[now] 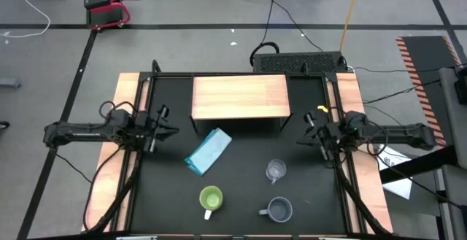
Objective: Stack small to large cups/mugs on shelf
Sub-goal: Put the transparent mug on the shelf
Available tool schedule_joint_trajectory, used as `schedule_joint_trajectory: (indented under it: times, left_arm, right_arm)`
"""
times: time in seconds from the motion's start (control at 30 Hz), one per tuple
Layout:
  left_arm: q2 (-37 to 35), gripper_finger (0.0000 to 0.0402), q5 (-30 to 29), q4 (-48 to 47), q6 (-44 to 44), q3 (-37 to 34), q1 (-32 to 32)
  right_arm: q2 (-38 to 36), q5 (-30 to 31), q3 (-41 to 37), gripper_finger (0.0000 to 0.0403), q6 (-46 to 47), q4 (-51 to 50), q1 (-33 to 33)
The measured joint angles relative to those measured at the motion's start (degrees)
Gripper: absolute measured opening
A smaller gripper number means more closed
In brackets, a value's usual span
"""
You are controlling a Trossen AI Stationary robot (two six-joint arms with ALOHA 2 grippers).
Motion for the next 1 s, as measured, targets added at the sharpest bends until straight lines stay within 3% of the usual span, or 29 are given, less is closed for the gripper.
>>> schedule_joint_trajectory:
  times: [0.47, 0.73, 1.0]
  left_arm:
    - [7.5, 0.003, -1.3, -2.6, 1.8, 6.5, 0.0]
    - [9.9, 0.003, -1.3, -2.1, 2.1, 7.3, 0.0]
    - [9.9, 0.003, -1.3, -2.1, 1.9, 7.3, 0.0]
  right_arm:
    - [19.1, 0.8, 12.8, 0.0, -1.7, -4.2, 11.2]
    - [28.2, 12.3, 25.4, 0.0, -5.4, -22.3, 17.4]
    - [29.1, 21.1, 28.7, 0.0, -9.0, -35.7, 19.0]
